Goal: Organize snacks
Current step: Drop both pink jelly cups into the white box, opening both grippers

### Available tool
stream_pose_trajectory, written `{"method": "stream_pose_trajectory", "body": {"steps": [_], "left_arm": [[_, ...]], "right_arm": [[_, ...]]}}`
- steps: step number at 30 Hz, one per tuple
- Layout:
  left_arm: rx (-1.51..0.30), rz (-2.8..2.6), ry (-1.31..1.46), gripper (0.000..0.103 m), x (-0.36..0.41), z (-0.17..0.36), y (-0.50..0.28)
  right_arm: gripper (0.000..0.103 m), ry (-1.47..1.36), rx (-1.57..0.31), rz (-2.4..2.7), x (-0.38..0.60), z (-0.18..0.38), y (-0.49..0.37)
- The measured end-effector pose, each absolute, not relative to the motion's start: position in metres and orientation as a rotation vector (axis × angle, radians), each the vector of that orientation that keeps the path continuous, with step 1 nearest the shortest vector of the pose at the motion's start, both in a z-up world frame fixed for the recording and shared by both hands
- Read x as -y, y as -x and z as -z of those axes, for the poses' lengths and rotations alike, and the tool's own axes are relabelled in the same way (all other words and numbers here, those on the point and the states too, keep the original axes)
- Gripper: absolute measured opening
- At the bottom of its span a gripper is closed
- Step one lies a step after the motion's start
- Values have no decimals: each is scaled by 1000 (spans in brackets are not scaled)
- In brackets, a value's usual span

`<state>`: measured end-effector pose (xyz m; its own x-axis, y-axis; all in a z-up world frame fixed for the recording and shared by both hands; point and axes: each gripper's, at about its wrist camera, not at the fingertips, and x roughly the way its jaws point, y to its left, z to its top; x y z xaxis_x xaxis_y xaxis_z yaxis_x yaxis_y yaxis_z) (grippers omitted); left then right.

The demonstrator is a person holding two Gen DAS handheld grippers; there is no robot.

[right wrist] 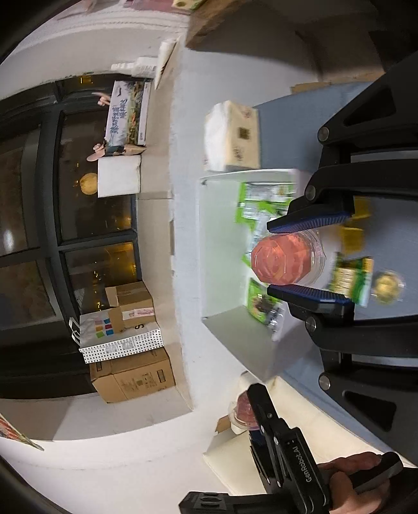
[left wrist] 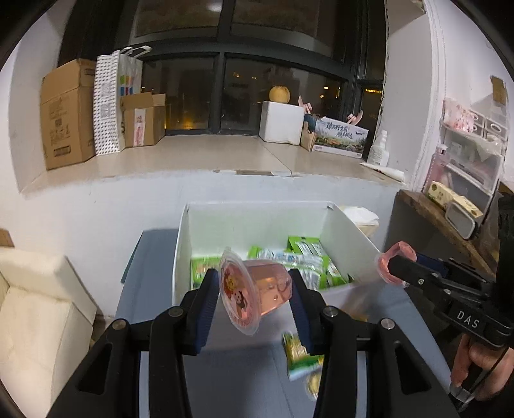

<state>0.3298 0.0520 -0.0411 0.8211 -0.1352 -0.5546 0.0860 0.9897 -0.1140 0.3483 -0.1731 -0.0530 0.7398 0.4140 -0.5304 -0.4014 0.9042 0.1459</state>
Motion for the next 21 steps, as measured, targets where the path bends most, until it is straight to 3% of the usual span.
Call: {"method": "stream_pose_trajectory", "body": {"steps": [8,9,10,11,12,14,21], "left_arm": [[-681,90,68,49,-54,62,-399],[-687,89,60,50,-54,64,-403],[-692,73,44,66,-54,66,-405],[-696,61,31,96,-53,67,-406],[-694,58,34,103,-55,68,-406],[-683,54,42,103,-57,68,-402],[-692,57,67,103,-61,68,-385]], "right_arm": [[35,-39,-663,-447,167,70,-412],[36,-38,-665,-447,166,71,-415],[36,-36,-668,-436,166,73,-418],[51,-44,-672,-428,167,76,-420],[82,-62,-671,-434,169,77,-421],[101,-96,-655,-448,174,78,-419],[103,-90,-665,-439,182,76,-403]]}}
